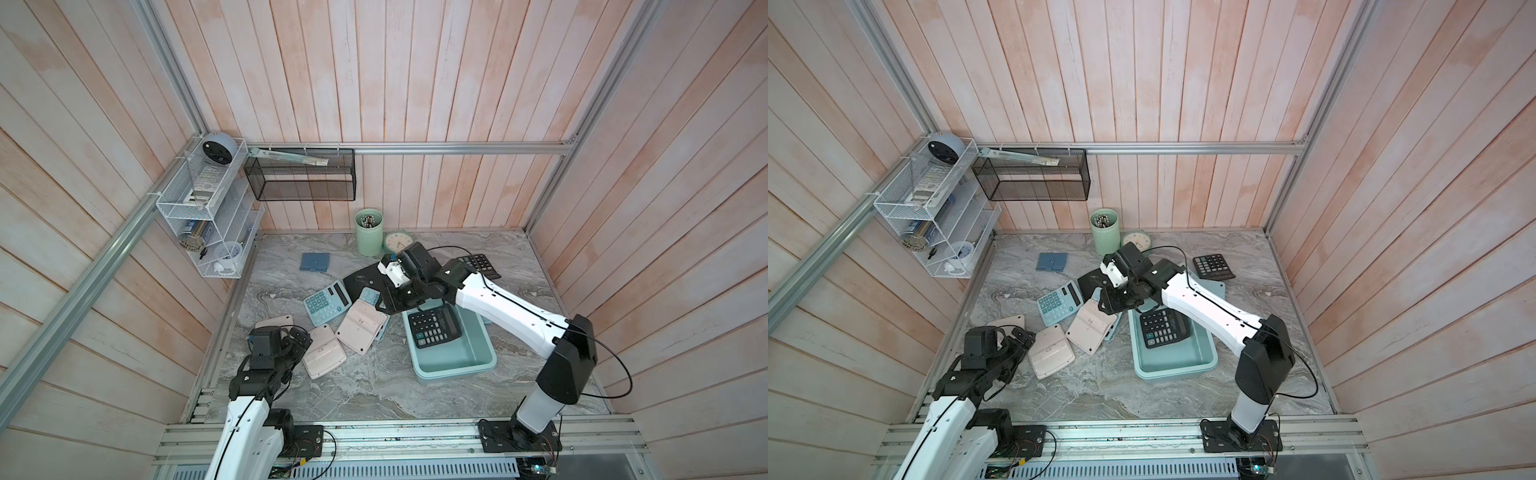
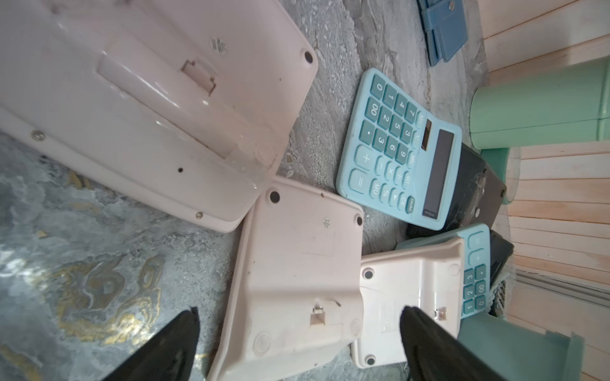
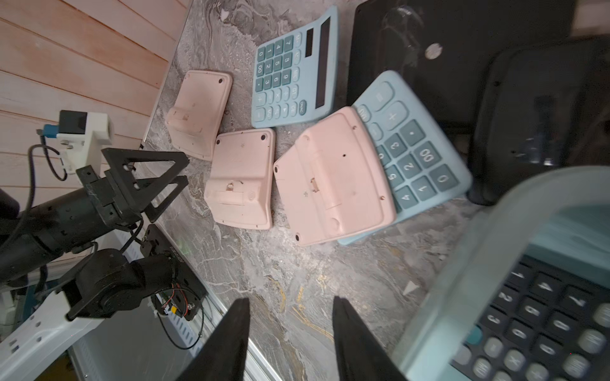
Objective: Put the calculator in the storage box
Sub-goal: Place the calculator in the storage box.
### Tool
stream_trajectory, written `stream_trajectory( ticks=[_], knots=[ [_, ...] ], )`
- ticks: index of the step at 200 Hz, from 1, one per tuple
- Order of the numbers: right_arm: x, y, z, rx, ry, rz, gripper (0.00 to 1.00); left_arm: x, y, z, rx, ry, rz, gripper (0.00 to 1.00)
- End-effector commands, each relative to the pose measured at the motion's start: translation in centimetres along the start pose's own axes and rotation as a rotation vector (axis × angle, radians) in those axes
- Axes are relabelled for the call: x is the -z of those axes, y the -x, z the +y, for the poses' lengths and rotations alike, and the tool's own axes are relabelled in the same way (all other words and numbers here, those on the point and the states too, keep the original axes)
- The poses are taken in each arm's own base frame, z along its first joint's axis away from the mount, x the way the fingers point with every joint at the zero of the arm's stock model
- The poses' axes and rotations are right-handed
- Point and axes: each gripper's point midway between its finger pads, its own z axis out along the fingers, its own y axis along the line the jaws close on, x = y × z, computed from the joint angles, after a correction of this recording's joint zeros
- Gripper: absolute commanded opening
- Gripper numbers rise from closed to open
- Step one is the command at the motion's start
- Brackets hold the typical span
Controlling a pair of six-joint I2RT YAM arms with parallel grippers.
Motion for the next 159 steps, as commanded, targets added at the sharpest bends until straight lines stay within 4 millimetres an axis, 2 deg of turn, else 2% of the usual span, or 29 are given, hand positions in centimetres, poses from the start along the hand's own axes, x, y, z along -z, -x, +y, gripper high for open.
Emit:
stream_trajectory(
  ticks=[1,43,66,119,159],
  knots=[
    [-2.3,0.5,2.6,-0.019,0.09,0.01,0.48,-0.8,-1.0,-0.4,0.031,-0.06,0.058,1.0],
    [-7.4,-0.3,4.2,-0.052,0.136,0.077,0.48,-1.5,-1.6,0.7,0.1,-0.082,0.1,0.98],
    [-9.8,-0.8,4.4,-0.07,0.145,0.107,0.47,-1.7,-1.7,0.9,0.119,-0.096,0.111,0.97],
    [-13.7,-1.6,3.9,-0.11,0.144,0.151,0.46,-2.3,-2.4,1.5,0.166,-0.12,0.153,0.96],
    [-16.2,-2.4,3.4,-0.139,0.153,0.182,0.45,-2.3,-2.5,0.9,0.188,-0.171,0.174,0.95]
  ],
)
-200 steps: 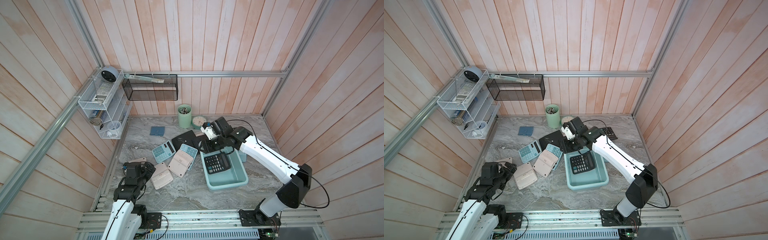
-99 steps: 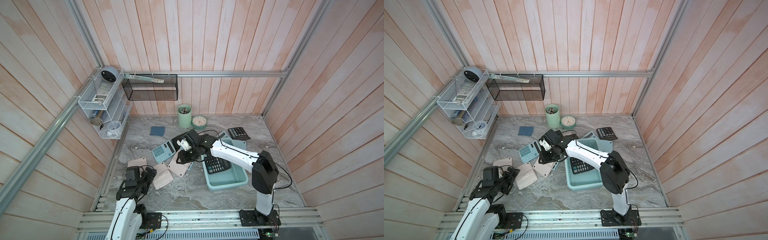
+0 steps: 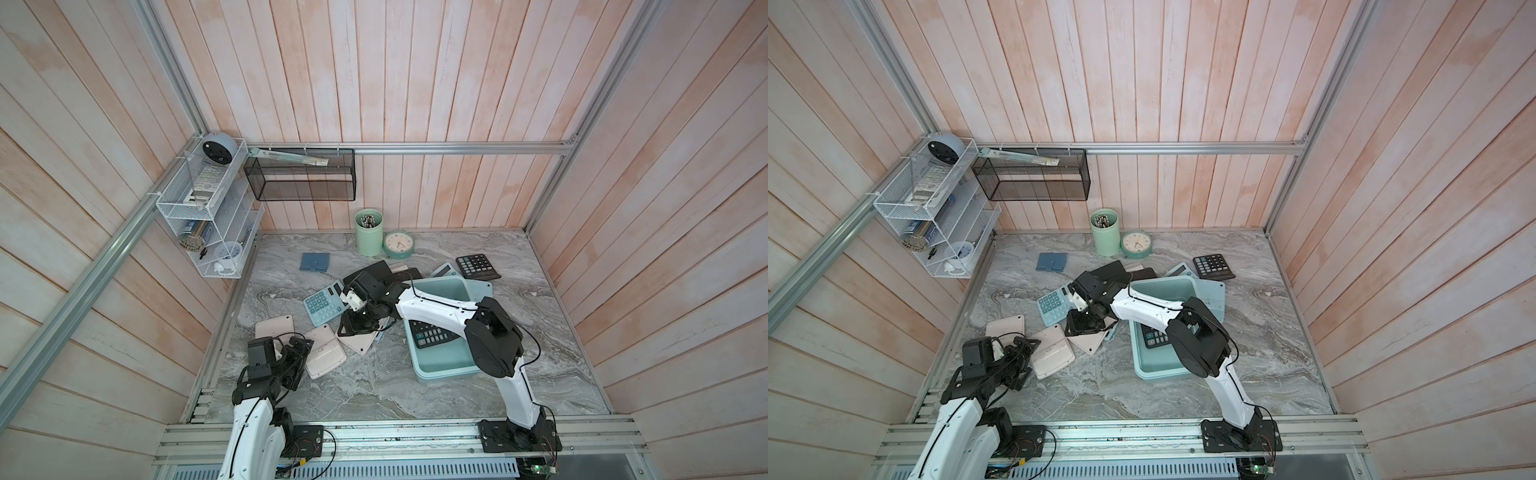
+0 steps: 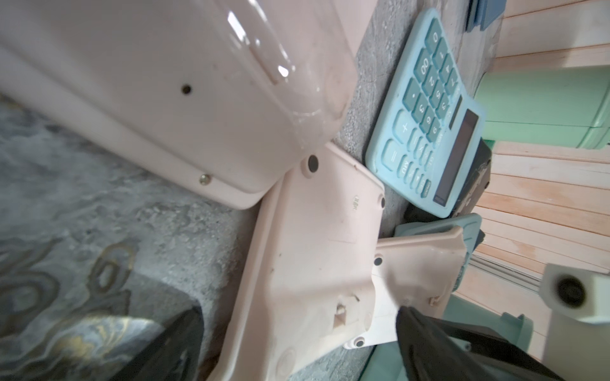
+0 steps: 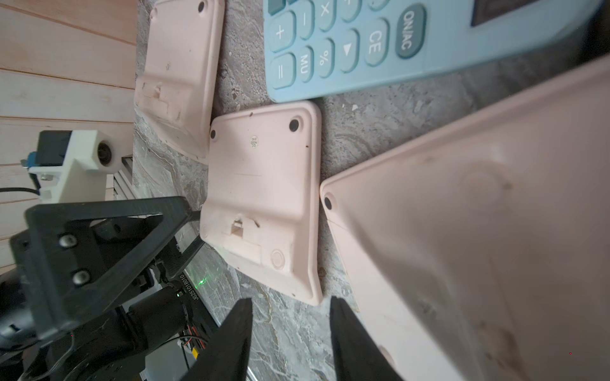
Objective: Put the calculator in the storage box
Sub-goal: Place the calculator in the storage box, then pick up the calculator from the center of the board.
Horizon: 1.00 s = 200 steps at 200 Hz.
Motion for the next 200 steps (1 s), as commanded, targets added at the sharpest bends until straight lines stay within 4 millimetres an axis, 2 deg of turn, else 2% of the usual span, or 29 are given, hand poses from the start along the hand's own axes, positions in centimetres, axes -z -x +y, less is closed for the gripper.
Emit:
stream_trajectory(
  ticks=[1,34,81,97,133,170,200],
  knots=[
    [-1.5,0.3,0.7,-0.01,0.039,0.008,0.44,-0.2,-0.5,-0.6,0.013,-0.051,0.036,0.95],
    [-2.9,0.0,0.5,-0.026,0.058,0.029,0.44,0.0,-0.9,-2.9,0.05,-0.169,0.081,0.91],
    [-3.3,-0.3,0.5,-0.039,0.087,0.026,0.44,1.0,-0.9,-5.8,0.089,-0.294,0.106,0.78],
    [-3.5,-0.3,0.6,-0.044,0.104,0.027,0.43,1.0,-1.0,-6.0,0.1,-0.306,0.115,0.75],
    [-3.3,-0.2,1.1,-0.039,0.134,0.016,0.43,0.7,-1.1,-5.9,0.112,-0.316,0.125,0.6],
    [-3.2,-0.3,1.3,-0.038,0.162,0.007,0.43,0.4,-1.2,-5.4,0.114,-0.29,0.136,0.4],
    [-3.1,-0.6,1.4,-0.034,0.176,0.011,0.43,0.7,-1.3,-5.4,0.103,-0.283,0.134,0.35]
  ],
)
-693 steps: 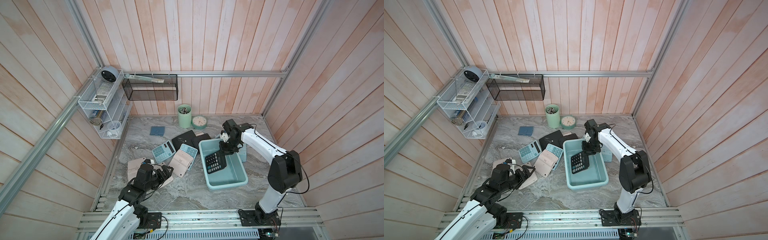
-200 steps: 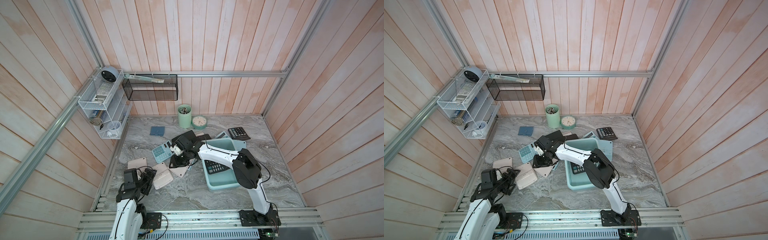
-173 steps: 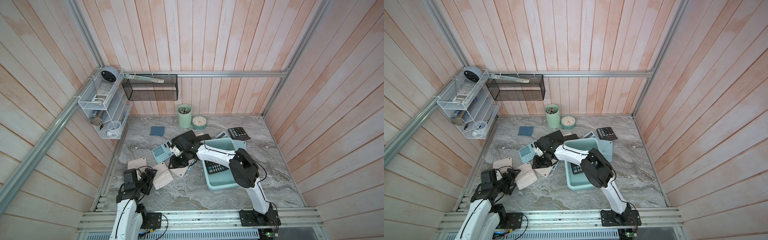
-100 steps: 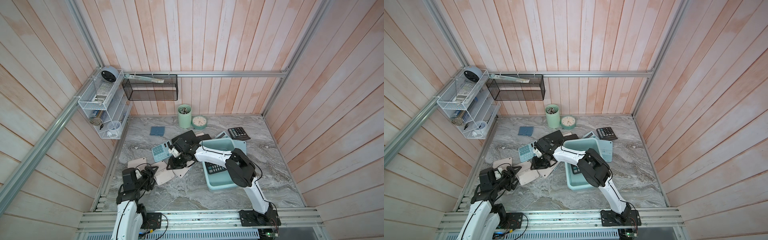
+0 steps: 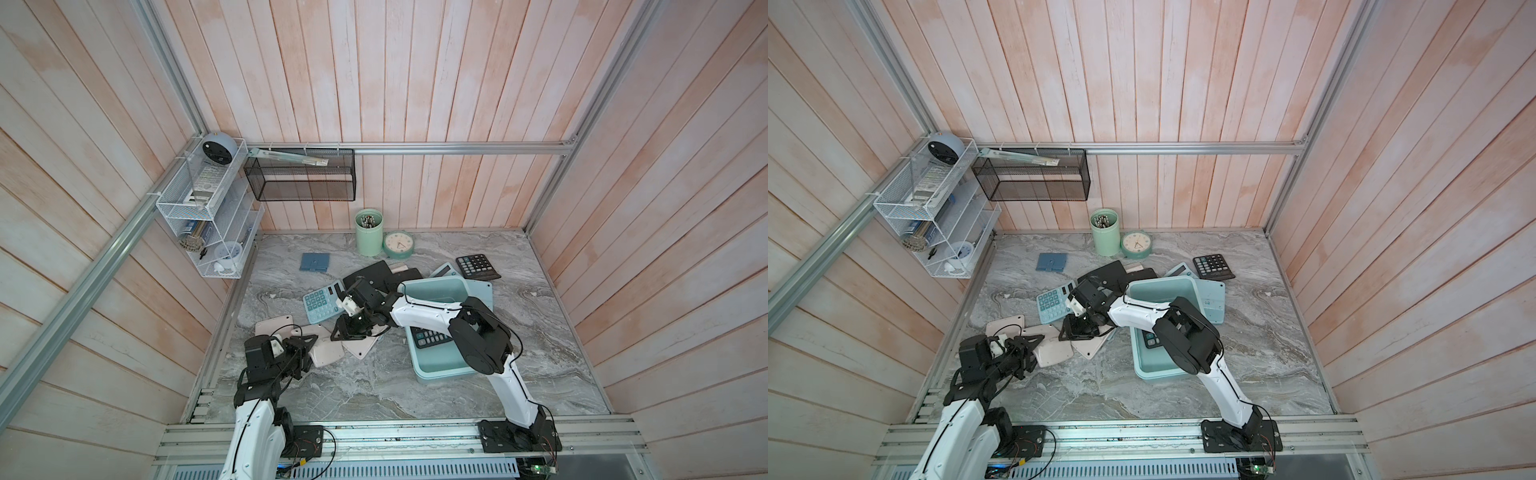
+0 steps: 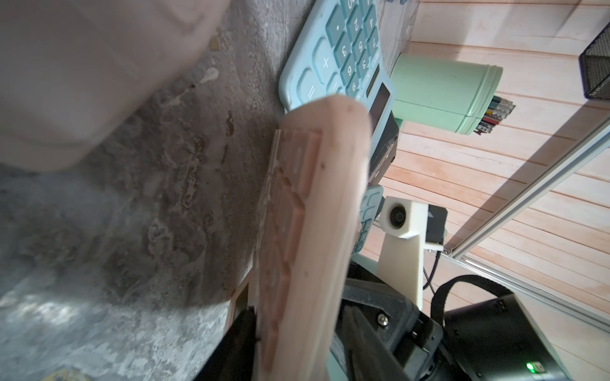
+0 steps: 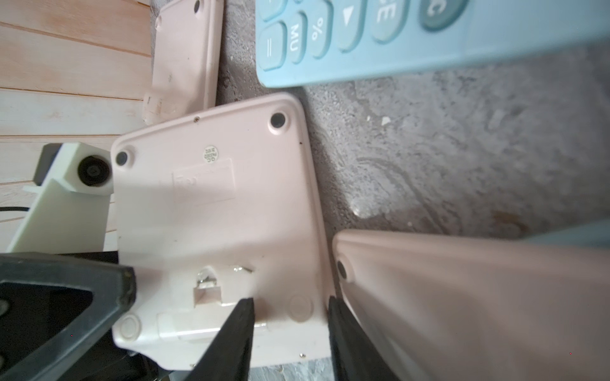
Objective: Put the calculator in the storage box
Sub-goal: Pick up the calculator from the center of the board.
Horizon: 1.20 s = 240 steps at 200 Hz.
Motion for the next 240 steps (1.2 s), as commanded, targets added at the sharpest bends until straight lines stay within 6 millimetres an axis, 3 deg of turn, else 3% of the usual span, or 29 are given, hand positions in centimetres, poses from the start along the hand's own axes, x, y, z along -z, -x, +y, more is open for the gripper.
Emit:
stream_trajectory(
  ticks=[1,83,145,240],
  knots=[
    [0.3,-0.8,1.1,0.013,0.04,0.016,0.43,0.3,-0.3,-0.8,-0.036,-0.025,0.014,0.35],
    [3.5,-0.9,2.5,0.136,0.044,-0.082,0.44,0.5,-0.4,-1.3,-0.041,-0.024,0.013,0.17],
    [5.8,-2.6,3.2,0.394,-0.087,-0.184,0.48,1.0,-0.5,-2.5,-0.032,-0.036,0.016,0.07],
    [9.0,-4.2,6.1,0.893,-0.403,-0.404,0.58,4.0,-1.7,-8.4,0.063,-0.038,0.052,0.0]
  ],
)
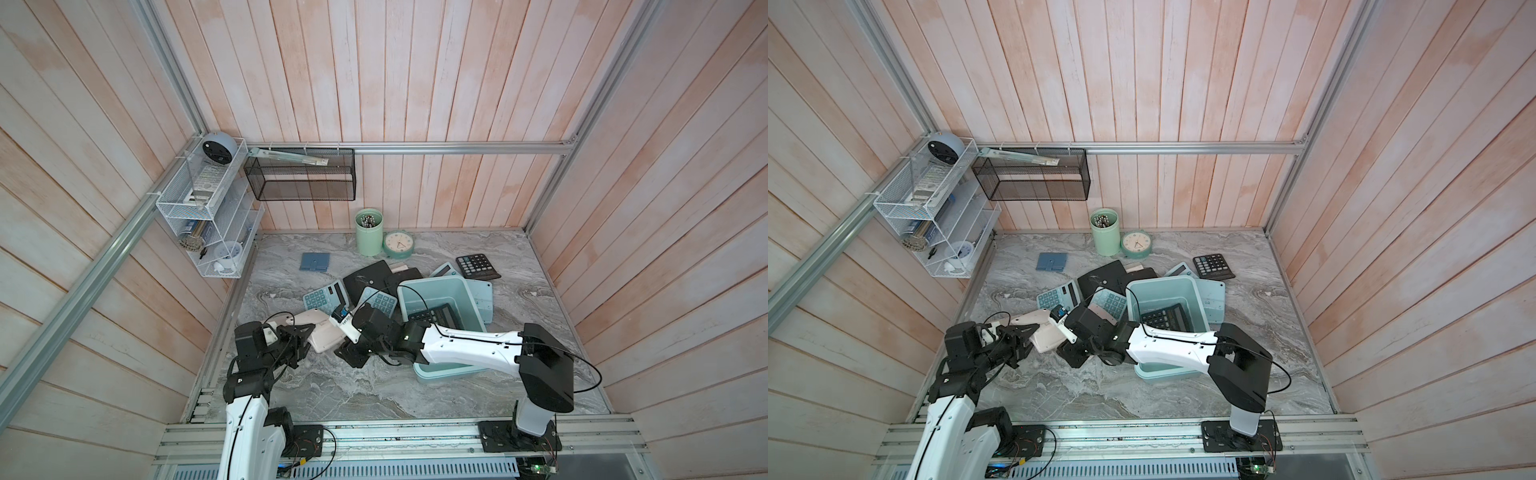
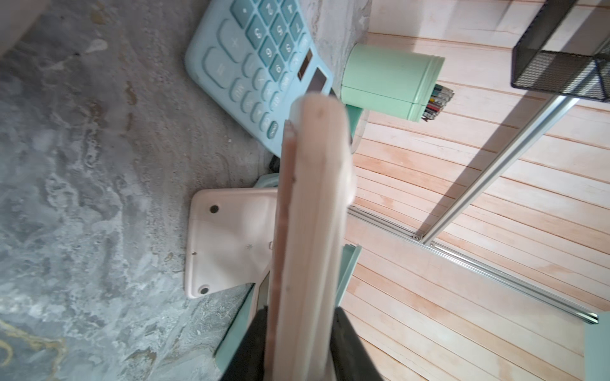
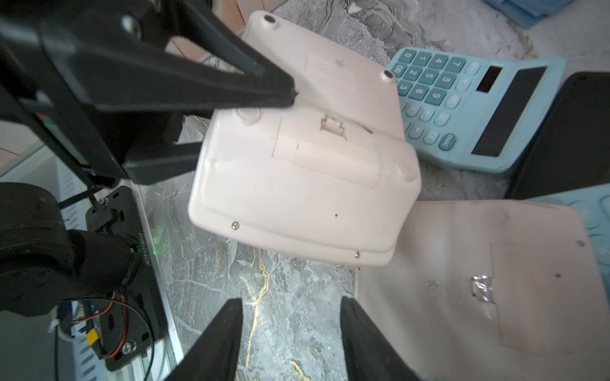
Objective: Put the calculator in the storage box
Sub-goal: Pick up the calculator from the center of the board.
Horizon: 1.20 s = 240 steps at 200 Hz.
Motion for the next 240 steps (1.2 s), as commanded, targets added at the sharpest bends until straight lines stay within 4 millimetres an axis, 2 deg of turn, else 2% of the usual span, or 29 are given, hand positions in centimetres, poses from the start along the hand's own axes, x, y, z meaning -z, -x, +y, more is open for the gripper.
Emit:
stream_trajectory(
  ticks=[1,12,31,49,56,61,126,156,200,240],
  knots=[
    [0.7,0.8,-1.6,0.158,-0.143,-0.055,0.59,0.8,-0.9,-1.3,0.05,0.014,0.033,0.0],
    [0.8,1.1,-1.6,0.206,-0.174,-0.075,0.61,1.1,-1.0,-1.8,0.073,0.017,0.037,0.0],
    [1.2,1.5,-1.5,0.321,-0.233,-0.134,0.71,1.4,-1.2,-2.3,0.124,0.039,0.041,0.0],
    [1.9,2.6,-1.3,0.397,-0.301,-0.28,0.78,1.7,-1.5,-2.2,0.165,0.074,0.048,0.0],
    [2.2,2.7,-1.3,0.432,-0.321,-0.317,0.95,1.7,-1.5,-2.2,0.18,0.087,0.052,0.0],
    [2.3,2.7,-1.4,0.446,-0.337,-0.335,0.98,1.8,-1.6,-2.1,0.19,0.097,0.053,0.0],
    [1.9,4.1,-2.0,0.557,-0.456,-0.366,0.97,1.8,-2.0,-0.9,0.312,0.181,0.074,0.0],
    [1.1,4.3,-1.7,0.611,-0.458,-0.362,0.89,1.6,-2.0,-0.5,0.354,0.205,0.079,0.0],
    [-0.3,3.7,-0.7,0.692,-0.444,-0.34,0.82,1.4,-1.7,-0.3,0.401,0.224,0.066,0.0],
    [-1.2,3.7,-0.5,0.744,-0.484,-0.347,0.63,1.3,-1.7,0.0,0.432,0.244,0.062,0.0]
  ],
)
